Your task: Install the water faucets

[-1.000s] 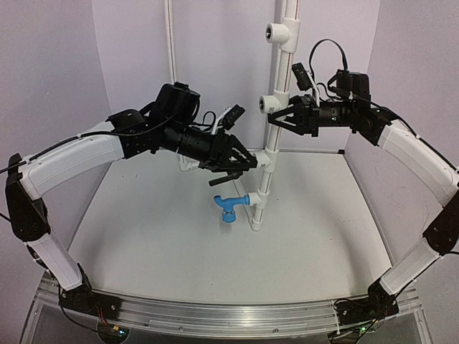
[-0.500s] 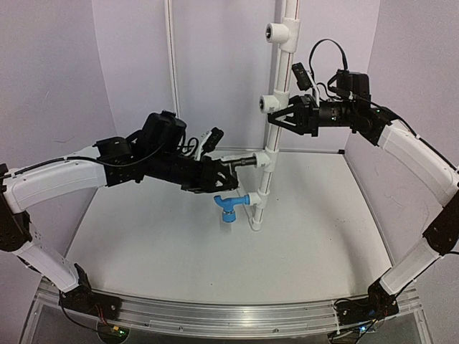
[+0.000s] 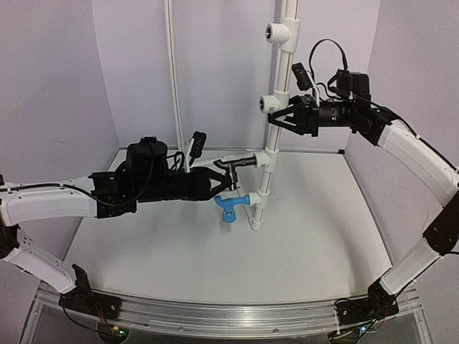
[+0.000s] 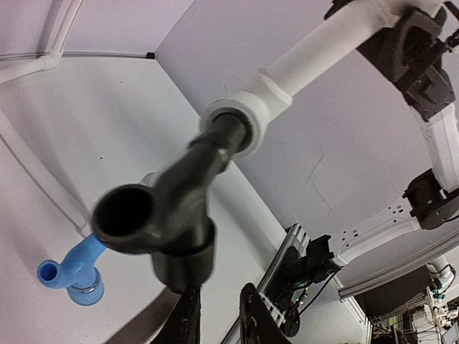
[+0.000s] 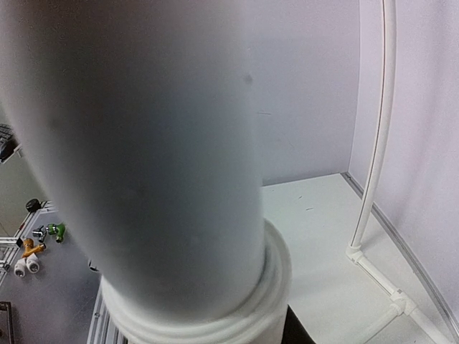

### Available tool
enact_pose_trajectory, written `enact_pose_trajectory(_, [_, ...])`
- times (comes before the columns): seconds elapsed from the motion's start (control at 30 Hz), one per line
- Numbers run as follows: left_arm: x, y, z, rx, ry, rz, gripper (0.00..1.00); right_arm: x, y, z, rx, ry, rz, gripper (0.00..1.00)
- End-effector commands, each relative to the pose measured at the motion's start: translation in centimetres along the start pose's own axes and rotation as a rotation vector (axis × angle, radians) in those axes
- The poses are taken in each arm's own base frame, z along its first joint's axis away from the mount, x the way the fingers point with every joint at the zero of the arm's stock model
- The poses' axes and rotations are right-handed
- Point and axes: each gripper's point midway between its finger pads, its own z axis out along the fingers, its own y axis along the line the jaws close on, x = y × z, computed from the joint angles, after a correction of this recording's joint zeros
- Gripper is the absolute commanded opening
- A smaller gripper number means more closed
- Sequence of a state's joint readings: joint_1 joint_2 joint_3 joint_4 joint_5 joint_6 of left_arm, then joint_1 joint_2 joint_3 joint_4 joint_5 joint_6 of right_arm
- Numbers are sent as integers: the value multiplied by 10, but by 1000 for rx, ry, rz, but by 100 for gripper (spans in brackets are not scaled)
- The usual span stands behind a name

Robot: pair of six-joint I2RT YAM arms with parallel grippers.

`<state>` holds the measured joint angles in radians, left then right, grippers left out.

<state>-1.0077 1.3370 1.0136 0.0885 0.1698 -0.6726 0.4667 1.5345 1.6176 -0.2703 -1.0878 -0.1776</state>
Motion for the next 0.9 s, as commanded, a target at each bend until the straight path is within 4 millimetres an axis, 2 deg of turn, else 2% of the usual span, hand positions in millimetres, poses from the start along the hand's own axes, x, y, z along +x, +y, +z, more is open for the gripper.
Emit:
enact_pose_trajectory(0.0, [-28,-46,-23,87,-161,63,17,50,-22,-2,103,134,234,0])
enact_pose_trajectory(0.1, [-20,-52,-24,84,-132,69,15,50,-22,-2,102,133,232,0])
enact_pose_trajectory(0.2, [-7,-55,-15,99,-86,66,15,51,-21,-2,101,134,234,0])
enact_pose_trajectory(0.43, [7,-34,6,109,-140,-5,12,51,-20,-2,100,134,236,0])
enact_pose_trajectory(0.57, [11,-30,19,123,-146,-4,10,53,-20,-3,101,136,239,0])
enact_pose_trajectory(0.67, [8,-26,23,126,-178,-19,9,53,-20,-2,99,136,241,0])
enact_pose_trajectory(0.87, [-11,-5,13,88,-290,-63,9,53,-20,-2,100,137,243,0])
